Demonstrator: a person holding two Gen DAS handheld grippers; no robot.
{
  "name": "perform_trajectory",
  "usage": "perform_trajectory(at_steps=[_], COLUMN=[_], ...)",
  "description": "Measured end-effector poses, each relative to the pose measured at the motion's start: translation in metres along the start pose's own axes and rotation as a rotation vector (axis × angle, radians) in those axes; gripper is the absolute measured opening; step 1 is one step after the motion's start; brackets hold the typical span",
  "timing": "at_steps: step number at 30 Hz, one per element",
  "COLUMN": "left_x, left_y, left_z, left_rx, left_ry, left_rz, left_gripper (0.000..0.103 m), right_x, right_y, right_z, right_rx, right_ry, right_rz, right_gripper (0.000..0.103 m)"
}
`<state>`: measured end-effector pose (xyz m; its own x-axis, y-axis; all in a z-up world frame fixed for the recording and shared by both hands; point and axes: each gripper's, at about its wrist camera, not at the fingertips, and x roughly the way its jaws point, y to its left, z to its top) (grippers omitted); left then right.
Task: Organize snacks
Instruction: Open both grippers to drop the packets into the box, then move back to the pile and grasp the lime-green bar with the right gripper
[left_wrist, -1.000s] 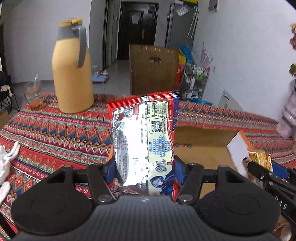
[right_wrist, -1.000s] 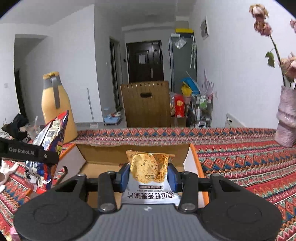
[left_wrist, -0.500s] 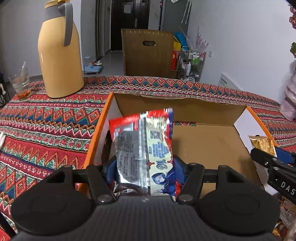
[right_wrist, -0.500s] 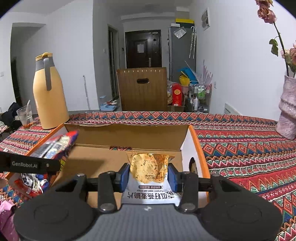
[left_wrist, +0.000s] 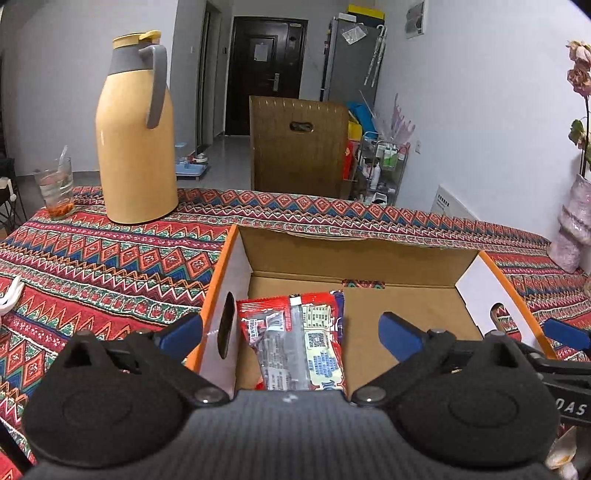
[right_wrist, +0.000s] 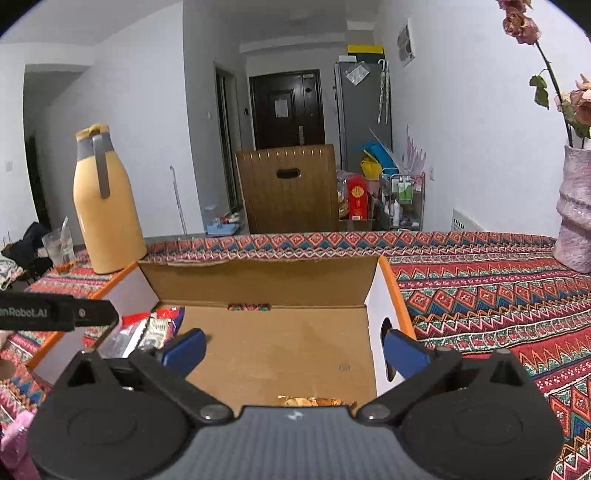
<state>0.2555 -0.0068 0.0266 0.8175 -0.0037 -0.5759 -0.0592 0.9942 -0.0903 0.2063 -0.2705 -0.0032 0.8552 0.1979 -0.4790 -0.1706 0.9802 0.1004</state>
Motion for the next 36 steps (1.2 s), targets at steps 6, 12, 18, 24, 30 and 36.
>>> perform_trajectory(at_steps=[6,12,18,24,30,36], left_x=[-0.017,-0.045,-0.074,-0.101,-0.123,-0.137], left_y=[0.000,-0.007,-0.006,0.001,0.011,0.025], left_z=[0.006,0.015,0.011,-0.004,-0.028,-0.056], left_rx=[-0.004,0.010,0.021,0.027,0.041,0.040], left_ry=[-0.037,-0.082,-0.106,-0.110,-0.097,-0.082], left_rz=[0.005,-0.001,-0.007,-0.008,-0.003,-0.005], left_gripper=[0.103,0.103,0.103,0.103,0.103,0.103], right_x=[-0.017,-0.043,-0.074,-0.108,-0.141,-0.163], right_y=[0.003,0.011,0.018,0.022,0.024,0.023], right_z=[0.007,0.015,0.013,0.001,-0.018,-0.042], right_rx=[-0.008,-0.033,-0.044,-0.045,-0.032,-0.010], right_ry=[-0.051,-0.098,-0.125,-0.138,-0.148,-0.151], right_rz=[-0.003,-0.006,-0.006,-0.008,-0.016,-0.019], right_gripper=[0.103,0.103,0.103,0.103,0.103,0.103])
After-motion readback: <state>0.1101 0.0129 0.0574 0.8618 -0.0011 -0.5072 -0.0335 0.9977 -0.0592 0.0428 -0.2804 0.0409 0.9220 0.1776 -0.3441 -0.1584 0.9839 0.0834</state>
